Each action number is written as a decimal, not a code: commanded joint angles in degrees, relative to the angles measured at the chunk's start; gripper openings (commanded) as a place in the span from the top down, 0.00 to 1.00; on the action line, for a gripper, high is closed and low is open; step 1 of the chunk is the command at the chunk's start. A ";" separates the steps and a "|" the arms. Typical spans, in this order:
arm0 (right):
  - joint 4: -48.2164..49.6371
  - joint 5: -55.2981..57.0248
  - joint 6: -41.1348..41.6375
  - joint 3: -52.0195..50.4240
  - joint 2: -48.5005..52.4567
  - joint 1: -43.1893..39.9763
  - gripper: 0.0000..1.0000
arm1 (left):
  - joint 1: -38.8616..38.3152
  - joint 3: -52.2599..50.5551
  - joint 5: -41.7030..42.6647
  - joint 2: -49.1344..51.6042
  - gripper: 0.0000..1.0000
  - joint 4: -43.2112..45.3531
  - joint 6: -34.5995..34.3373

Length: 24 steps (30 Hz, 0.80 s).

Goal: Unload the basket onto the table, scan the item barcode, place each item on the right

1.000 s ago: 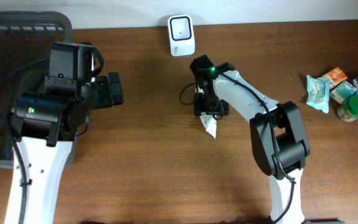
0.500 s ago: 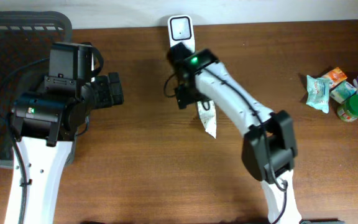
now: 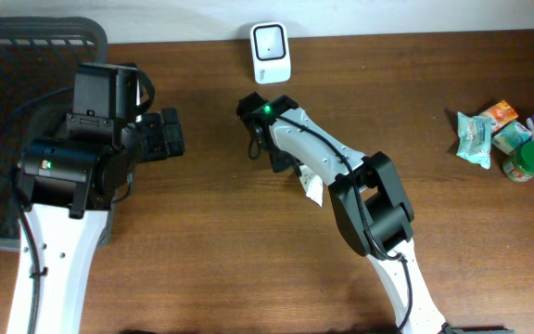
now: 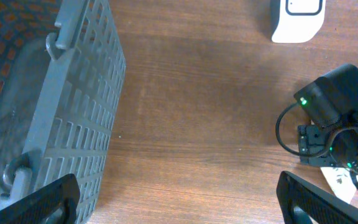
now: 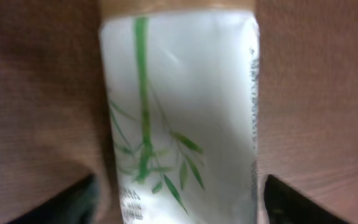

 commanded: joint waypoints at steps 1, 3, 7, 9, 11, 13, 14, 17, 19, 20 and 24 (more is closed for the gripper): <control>2.27 0.55 3.26 -4.13 1.79 -0.07 0.30 | 0.20 0.04 -0.79 -0.02 0.01 -0.07 0.87; 3.43 0.68 3.39 -5.57 1.79 -0.07 0.35 | 0.20 0.04 -0.79 -0.02 0.01 -0.07 0.87; 3.37 2.05 3.39 -6.58 1.79 -0.35 0.64 | 0.20 0.04 -0.79 -0.02 0.01 -0.07 0.87; 3.37 2.03 3.41 -6.58 1.79 -0.46 0.76 | 0.20 0.04 -0.76 -0.02 0.01 -0.07 0.87; 3.41 2.05 3.41 -6.58 1.79 -0.57 0.77 | 0.20 0.04 -0.79 -0.02 0.01 -0.07 0.90; 3.23 2.03 3.41 -6.58 1.77 -0.55 0.86 | 0.20 0.04 -0.79 -0.02 0.01 -0.07 0.90; 3.08 2.03 3.39 -6.56 1.75 -0.55 0.87 | 0.20 0.04 -0.76 -0.02 0.01 -0.07 0.87; 1.73 1.97 3.39 -6.56 0.92 -0.55 0.88 | 0.20 0.04 -0.79 -0.02 0.01 -0.07 0.87; 0.63 1.22 3.39 -6.56 -1.16 -0.55 0.88 | 0.20 0.04 -0.79 -0.02 0.01 -0.07 0.87; 0.33 0.04 3.23 -6.51 -2.49 -0.61 0.88 | 0.20 0.04 -0.79 -0.02 0.01 -0.07 0.87; 1.66 -12.28 -3.34 -6.45 -7.67 -1.75 0.89 | 0.20 0.04 -0.79 -0.02 0.01 -0.07 0.87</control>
